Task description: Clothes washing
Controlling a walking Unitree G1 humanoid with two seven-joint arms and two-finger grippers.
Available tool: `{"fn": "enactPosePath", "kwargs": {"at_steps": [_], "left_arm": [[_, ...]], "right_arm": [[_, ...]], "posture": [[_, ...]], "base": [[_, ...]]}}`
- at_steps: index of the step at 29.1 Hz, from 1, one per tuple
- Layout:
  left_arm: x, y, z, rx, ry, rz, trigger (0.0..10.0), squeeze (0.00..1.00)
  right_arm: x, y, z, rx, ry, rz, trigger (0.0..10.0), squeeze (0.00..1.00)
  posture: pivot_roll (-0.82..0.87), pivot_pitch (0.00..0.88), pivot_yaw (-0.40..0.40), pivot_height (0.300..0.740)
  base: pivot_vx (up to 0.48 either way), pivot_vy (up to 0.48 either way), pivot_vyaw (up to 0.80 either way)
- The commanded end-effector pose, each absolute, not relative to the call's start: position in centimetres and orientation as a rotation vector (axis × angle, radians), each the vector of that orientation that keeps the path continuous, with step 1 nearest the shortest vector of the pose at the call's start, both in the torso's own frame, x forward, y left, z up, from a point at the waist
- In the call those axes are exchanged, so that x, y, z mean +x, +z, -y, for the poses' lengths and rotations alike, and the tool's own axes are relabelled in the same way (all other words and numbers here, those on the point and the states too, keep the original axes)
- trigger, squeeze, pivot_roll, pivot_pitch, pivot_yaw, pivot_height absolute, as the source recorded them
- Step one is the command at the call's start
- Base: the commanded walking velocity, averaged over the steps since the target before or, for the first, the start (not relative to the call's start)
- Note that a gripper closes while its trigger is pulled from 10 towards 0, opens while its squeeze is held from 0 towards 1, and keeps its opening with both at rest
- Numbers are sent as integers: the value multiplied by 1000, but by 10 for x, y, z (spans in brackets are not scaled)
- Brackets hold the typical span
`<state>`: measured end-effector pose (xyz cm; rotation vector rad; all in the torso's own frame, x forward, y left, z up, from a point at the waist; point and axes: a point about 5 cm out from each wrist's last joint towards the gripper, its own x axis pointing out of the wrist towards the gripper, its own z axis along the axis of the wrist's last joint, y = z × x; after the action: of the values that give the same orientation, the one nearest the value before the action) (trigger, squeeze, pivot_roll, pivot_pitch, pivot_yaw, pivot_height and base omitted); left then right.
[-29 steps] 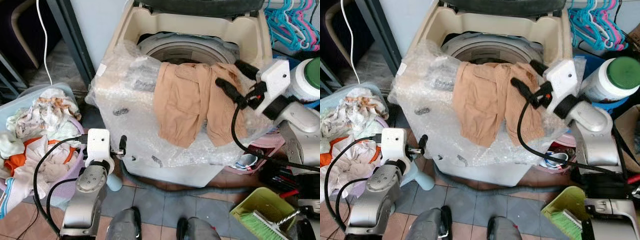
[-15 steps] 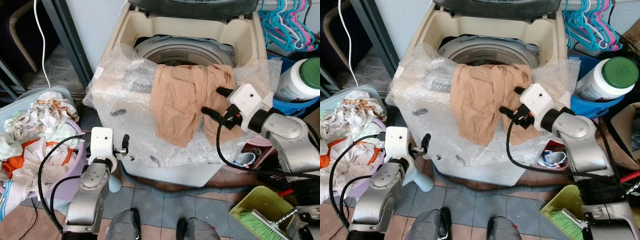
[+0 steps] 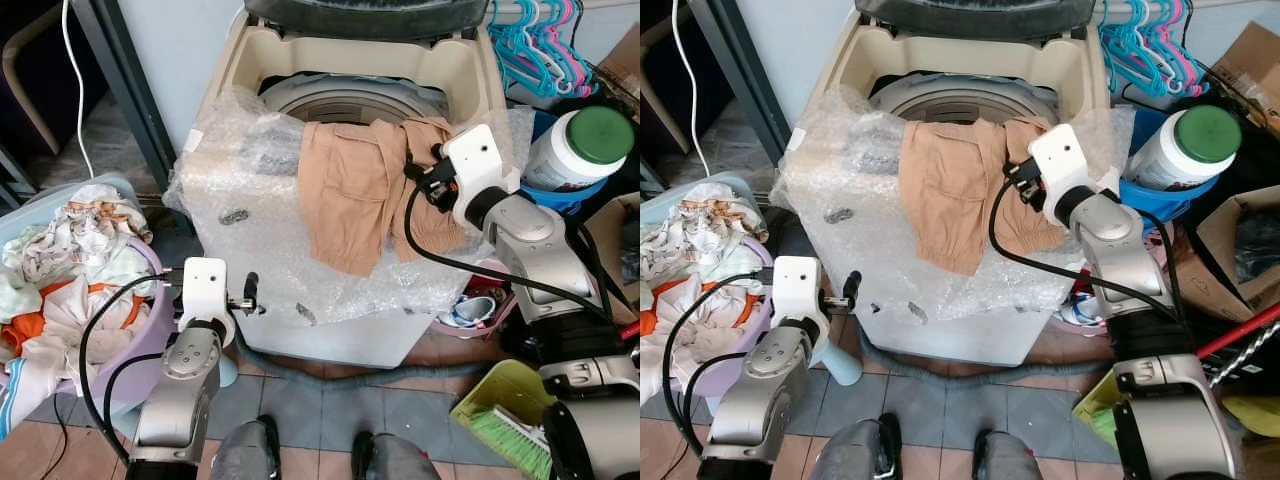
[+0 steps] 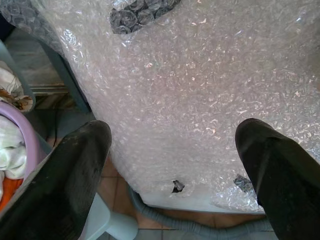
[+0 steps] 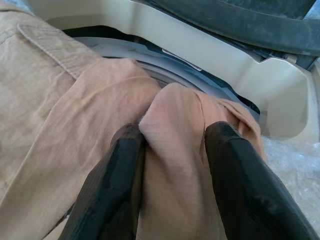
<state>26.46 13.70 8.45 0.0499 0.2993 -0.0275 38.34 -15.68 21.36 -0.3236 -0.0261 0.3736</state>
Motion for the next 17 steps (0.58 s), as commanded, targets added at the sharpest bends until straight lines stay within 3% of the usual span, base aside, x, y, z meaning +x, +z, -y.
{"fn": "enactPosePath", "kwargs": {"at_steps": [1, 6, 12, 13, 14, 15, 16, 17], "left_arm": [[265, 84, -135, 59, -29, -299, 10000, 0], [266, 85, -136, 57, -11, -290, 10000, 0], [265, 86, -137, 54, 4, -281, 10000, 0], [265, 86, -137, 52, 9, -280, 10000, 0], [264, 86, -138, 51, 13, -280, 10000, 0], [264, 86, -138, 51, 14, -280, 10000, 0], [264, 86, -138, 50, 15, -281, 10000, 0], [263, 85, -138, 49, 16, -283, 10000, 0]], "right_arm": [[392, 225, 153, -274, 343, 57, 0, 0], [410, 261, 115, -149, 353, 146, 0, 0], [405, 308, 82, -102, 462, 378, 0, 0], [403, 306, 80, -141, 500, 381, 2078, 0], [400, 298, 82, -224, 534, 365, 5294, 0], [400, 296, 83, -243, 538, 360, 5294, 0], [400, 286, 88, -294, 543, 322, 10000, 0], [400, 274, 96, -359, 553, 275, 10000, 0]], "posture": [[-22, 105, 11, 740], [-5, 102, 0, 740], [15, 103, -13, 740], [15, 103, -14, 740], [15, 104, -15, 740], [13, 104, -16, 740], [12, 104, -17, 740], [4, 108, -14, 740]], "base": [[0, 0, 0], [0, 0, 0], [0, 0, 0], [0, 0, 0], [0, 0, 0], [0, 0, 0], [0, 0, 0], [0, 0, 0]]}}
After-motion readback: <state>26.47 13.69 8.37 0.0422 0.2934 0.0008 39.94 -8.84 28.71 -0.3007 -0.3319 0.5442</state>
